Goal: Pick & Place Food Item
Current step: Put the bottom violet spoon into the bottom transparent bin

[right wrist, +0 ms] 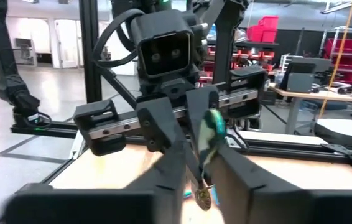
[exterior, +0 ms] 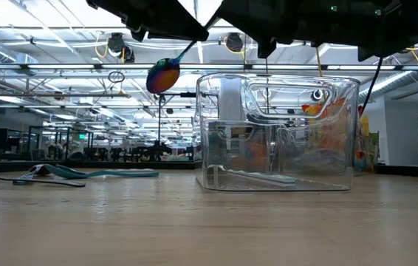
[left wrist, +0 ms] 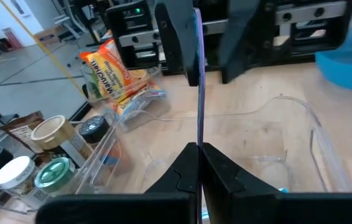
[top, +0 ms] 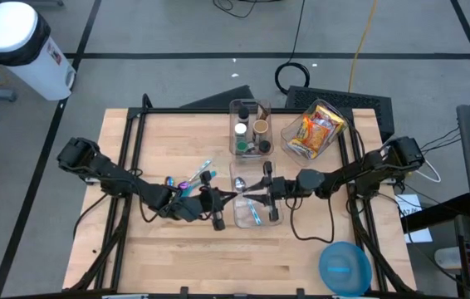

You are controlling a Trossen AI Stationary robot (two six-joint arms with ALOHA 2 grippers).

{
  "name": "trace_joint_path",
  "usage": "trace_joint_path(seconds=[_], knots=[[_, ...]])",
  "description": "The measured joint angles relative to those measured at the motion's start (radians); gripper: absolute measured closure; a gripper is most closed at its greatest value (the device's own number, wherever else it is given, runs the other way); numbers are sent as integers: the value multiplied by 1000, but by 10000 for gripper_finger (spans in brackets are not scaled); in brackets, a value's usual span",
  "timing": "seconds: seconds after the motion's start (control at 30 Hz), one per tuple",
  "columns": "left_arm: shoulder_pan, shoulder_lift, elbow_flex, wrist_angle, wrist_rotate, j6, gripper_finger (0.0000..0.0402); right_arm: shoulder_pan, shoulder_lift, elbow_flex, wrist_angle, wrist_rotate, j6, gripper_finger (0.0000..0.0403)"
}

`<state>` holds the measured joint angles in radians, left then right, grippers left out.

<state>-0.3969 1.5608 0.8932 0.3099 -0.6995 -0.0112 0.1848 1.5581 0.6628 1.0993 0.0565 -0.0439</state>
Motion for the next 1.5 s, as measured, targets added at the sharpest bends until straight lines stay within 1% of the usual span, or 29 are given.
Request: trace_joint_path(seconds=[0.07,0.1,0.23,0.3,0.4,0.47,0.53,0.6,0.67,0.77,0.9,1.03,1.07,1.13,1.2,1.27,1.33,1.37,1.43,1.5], knots=[[-1,0,0,0,4,-8,397,0,0,0,1,-8,6,385],[1,0,0,0,12,-10,395,0,0,0,1,-7,4,393],[11,0,0,0,61,-27,385,0,0,0,1,-8,13,393],[18,0,0,-10,86,-62,384,0,0,0,0,-9,16,399],[24,-2,1,-55,122,-115,381,0,1,-1,-7,-10,27,400],[24,-2,2,-101,123,-119,372,0,1,-1,0,-9,31,401],[22,0,0,-117,123,-118,352,0,0,0,11,-10,32,401],[19,-1,0,-108,123,-117,321,0,0,0,4,-10,31,401],[15,-2,0,-102,123,-114,283,0,0,0,5,-10,31,402],[4,-6,0,-108,123,-70,224,0,0,0,18,-10,27,402],[-27,-61,0,-117,123,-15,162,4,-31,0,-1,-9,6,402],[-66,-150,0,-157,110,-31,123,29,-96,0,-98,-1,-30,402],[-78,-174,0,-179,99,-44,116,39,-114,0,-125,16,-48,402],[-96,-211,0,-206,88,-74,107,68,-161,0,-195,90,-88,402],[-110,-232,0,-246,88,-108,100,102,-204,0,-269,205,-139,402],[-118,-235,0,-272,87,-131,97,137,-239,0,-352,352,-182,402],[-123,-234,0,-289,88,-133,97,166,-262,0,-423,489,-205,402],[-122,-232,0,-289,88,-132,97,173,-271,0,-464,540,-202,402],[-116,-222,0,-286,88,-132,99,176,-282,0,-559,590,-144,403],[-107,-213,0,-294,89,-133,102,166,-290,0,-676,576,-52,403]])
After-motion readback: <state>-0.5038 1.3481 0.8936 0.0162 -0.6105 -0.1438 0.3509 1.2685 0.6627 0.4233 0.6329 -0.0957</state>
